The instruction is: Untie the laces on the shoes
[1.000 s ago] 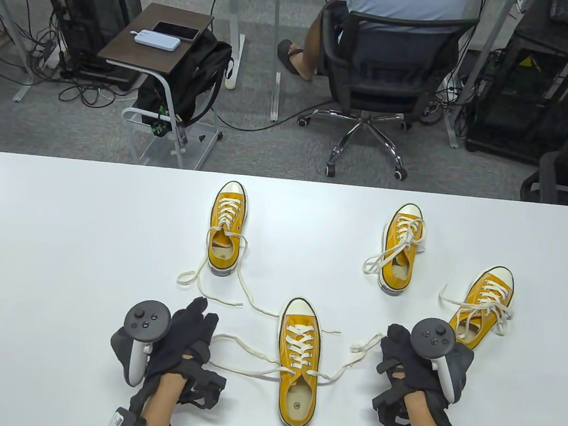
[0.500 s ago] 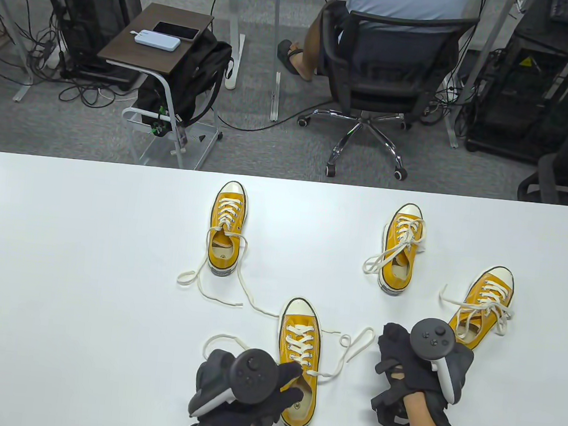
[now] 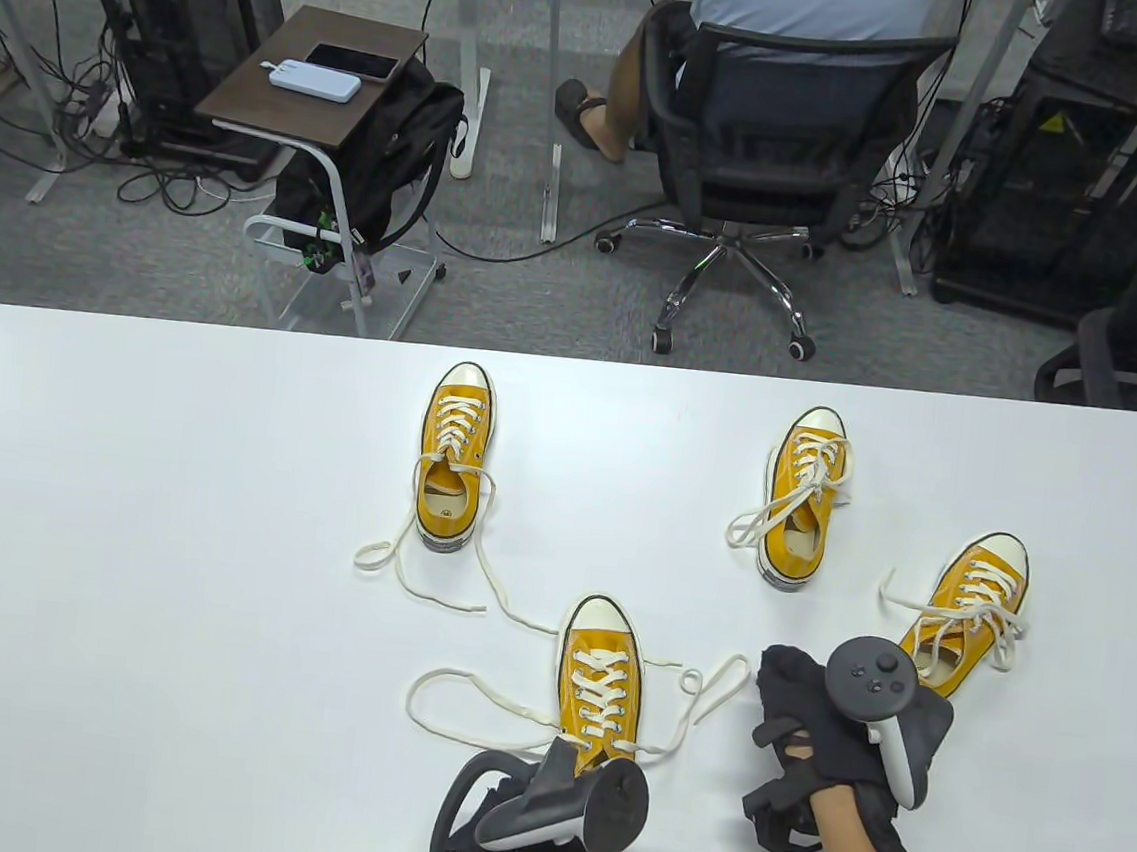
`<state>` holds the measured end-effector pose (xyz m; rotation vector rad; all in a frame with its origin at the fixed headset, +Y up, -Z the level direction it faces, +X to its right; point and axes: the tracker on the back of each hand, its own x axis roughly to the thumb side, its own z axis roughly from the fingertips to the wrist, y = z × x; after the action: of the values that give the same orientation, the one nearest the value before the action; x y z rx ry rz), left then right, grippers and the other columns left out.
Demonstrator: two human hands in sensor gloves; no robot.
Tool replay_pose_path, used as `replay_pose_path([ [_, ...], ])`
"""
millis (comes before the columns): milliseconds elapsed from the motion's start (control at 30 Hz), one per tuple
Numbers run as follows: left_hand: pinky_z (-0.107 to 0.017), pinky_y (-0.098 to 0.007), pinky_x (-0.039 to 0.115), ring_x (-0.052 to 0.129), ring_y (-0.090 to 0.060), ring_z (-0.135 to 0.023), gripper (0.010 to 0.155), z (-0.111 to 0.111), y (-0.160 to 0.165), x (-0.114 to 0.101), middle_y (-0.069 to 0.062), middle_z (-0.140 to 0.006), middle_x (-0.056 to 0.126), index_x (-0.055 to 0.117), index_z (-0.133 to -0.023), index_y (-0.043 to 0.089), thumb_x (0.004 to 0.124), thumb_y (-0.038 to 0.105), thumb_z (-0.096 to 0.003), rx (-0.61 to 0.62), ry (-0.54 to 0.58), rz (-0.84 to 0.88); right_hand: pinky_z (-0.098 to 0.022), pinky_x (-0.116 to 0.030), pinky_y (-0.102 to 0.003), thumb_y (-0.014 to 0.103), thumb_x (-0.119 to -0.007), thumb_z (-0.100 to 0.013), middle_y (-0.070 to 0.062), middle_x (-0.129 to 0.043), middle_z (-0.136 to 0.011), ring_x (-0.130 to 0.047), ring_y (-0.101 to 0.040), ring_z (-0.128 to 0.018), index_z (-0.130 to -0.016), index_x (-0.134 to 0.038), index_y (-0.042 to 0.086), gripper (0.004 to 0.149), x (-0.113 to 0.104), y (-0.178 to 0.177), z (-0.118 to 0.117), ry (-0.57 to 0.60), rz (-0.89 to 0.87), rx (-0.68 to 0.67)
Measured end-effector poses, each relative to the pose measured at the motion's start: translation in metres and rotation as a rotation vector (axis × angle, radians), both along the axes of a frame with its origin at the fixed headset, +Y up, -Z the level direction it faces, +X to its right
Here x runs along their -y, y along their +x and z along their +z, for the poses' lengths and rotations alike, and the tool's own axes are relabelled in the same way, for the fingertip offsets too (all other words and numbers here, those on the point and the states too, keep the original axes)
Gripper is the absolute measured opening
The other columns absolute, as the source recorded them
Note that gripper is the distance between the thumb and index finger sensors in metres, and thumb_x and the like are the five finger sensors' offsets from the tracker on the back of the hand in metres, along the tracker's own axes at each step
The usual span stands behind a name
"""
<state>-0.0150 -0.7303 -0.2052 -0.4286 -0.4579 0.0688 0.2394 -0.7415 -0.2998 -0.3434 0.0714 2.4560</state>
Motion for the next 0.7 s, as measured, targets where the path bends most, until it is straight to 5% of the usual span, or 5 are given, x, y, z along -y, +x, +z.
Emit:
replay_pose_path([
  [233, -0.025, -0.040, 0.086, 0.104, -0.028, -0.040, 0.042, 0.008, -0.019, -0.039, -0.002, -0.051, 0.108, 0.096, -0.080, 0.028, 0.077, 0.050, -0.0481, -0.163, 0.304, 0.094, -0.026, -0.083, -0.050, 0.033, -0.080, -0.047, -0.018, -0.097, -0.070, -0.099, -0.037, -0.038, -0.087, -0.082, 0.012, 0.046, -0.001, 0.001, 0.000, 0.004, -0.016, -0.002],
  [700, -0.028, -0.042, 0.086, 0.102, -0.031, -0.042, 0.041, 0.003, -0.040, -0.084, -0.006, -0.052, 0.106, 0.096, -0.080, 0.028, 0.078, 0.045, -0.0468, -0.286, 0.440, 0.271, -0.026, -0.083, -0.050, 0.033, -0.080, -0.047, -0.018, -0.097, -0.071, -0.099, -0.037, -0.039, -0.087, -0.082, 0.012, 0.045, -0.002, 0.003, 0.000, 0.019, -0.044, -0.010],
])
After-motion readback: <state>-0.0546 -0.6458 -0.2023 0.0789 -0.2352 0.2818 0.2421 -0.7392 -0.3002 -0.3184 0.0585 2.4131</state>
